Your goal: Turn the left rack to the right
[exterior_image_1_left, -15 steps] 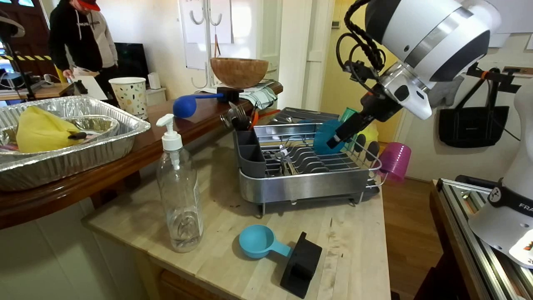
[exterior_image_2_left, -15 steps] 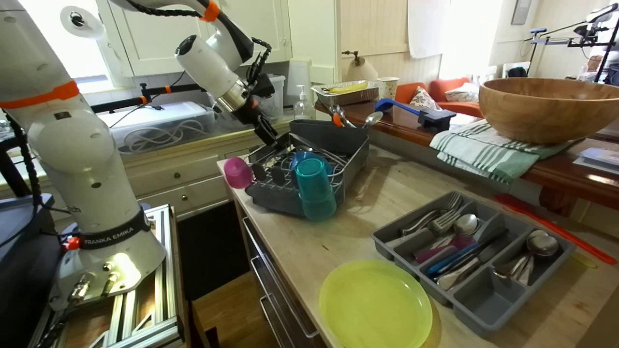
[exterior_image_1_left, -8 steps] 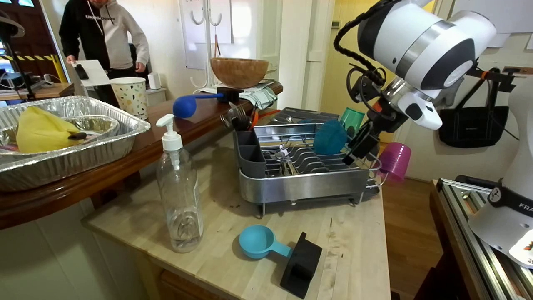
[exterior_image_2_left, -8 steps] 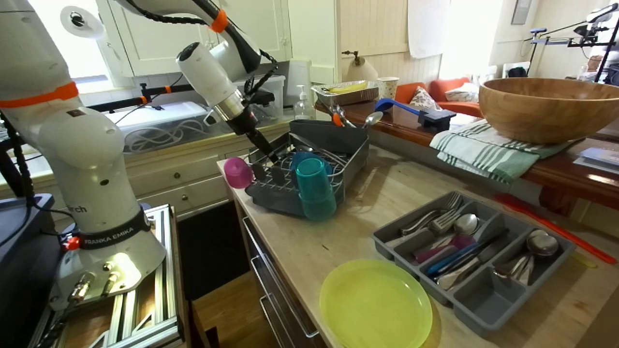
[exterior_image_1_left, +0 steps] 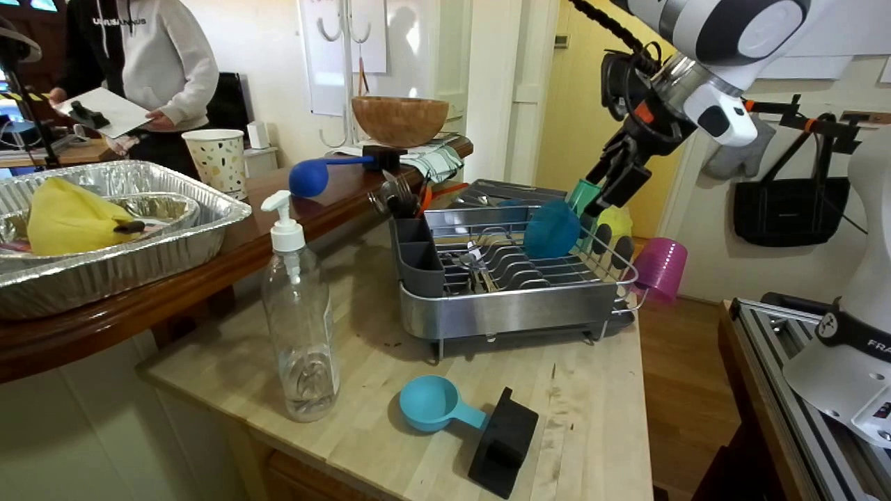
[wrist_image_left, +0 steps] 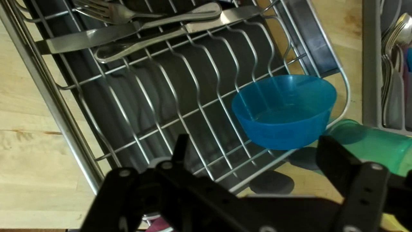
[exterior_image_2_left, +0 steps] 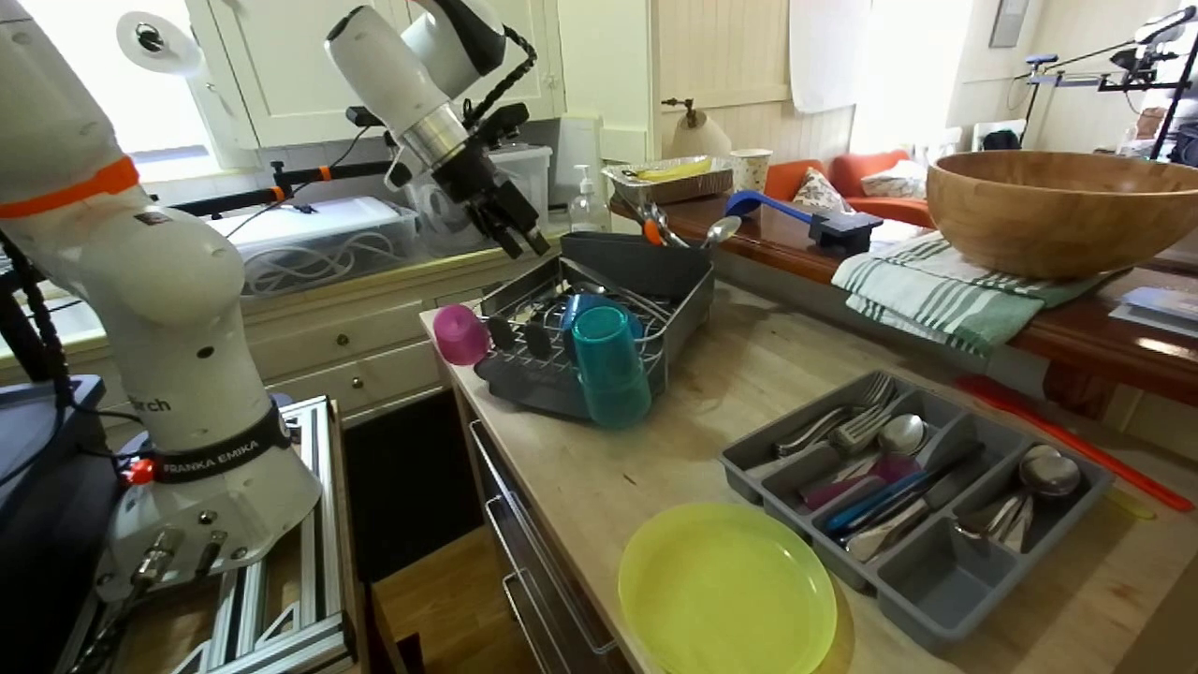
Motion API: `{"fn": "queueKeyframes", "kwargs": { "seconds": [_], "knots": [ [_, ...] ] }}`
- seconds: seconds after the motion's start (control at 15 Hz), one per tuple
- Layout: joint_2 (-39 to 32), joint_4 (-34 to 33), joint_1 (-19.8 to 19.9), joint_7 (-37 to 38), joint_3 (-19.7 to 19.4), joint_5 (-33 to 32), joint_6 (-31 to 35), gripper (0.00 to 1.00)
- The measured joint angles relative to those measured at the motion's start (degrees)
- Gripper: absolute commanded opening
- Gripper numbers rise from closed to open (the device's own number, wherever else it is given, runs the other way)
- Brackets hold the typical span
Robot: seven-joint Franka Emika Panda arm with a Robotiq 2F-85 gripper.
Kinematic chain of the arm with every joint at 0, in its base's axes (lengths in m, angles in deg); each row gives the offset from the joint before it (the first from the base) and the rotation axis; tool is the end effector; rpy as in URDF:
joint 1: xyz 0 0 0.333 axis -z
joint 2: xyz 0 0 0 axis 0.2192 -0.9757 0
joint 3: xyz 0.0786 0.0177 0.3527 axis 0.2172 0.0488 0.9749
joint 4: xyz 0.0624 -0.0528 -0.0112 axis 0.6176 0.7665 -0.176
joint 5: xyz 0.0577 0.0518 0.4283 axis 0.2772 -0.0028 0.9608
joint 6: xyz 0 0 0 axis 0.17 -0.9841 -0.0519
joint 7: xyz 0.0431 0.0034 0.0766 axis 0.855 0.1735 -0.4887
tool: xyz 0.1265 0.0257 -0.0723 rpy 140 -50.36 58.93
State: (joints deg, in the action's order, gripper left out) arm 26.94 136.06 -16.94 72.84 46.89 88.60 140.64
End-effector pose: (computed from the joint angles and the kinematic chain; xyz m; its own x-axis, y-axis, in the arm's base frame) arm 0.3761 0.0543 0.3779 -0.8592 -0.2654 -0.4374 -0.1410 0.9446 -0.2963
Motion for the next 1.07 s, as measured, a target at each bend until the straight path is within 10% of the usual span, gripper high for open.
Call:
{"fn": "queueKeyframes", "kwargs": {
  "seconds": [0.4,0.73,1.07],
  "knots": [
    [1.0,-1.2,6.1,-6.5,3.0,3.4,0.2,1.00],
    [0.9,-2.4,14.3,-7.8,13.2,0.0,0.8,1.00],
    [1.7,-5.5,20.6,-10.7,13.0,-2.2,1.1,1.00]
  ]
}}
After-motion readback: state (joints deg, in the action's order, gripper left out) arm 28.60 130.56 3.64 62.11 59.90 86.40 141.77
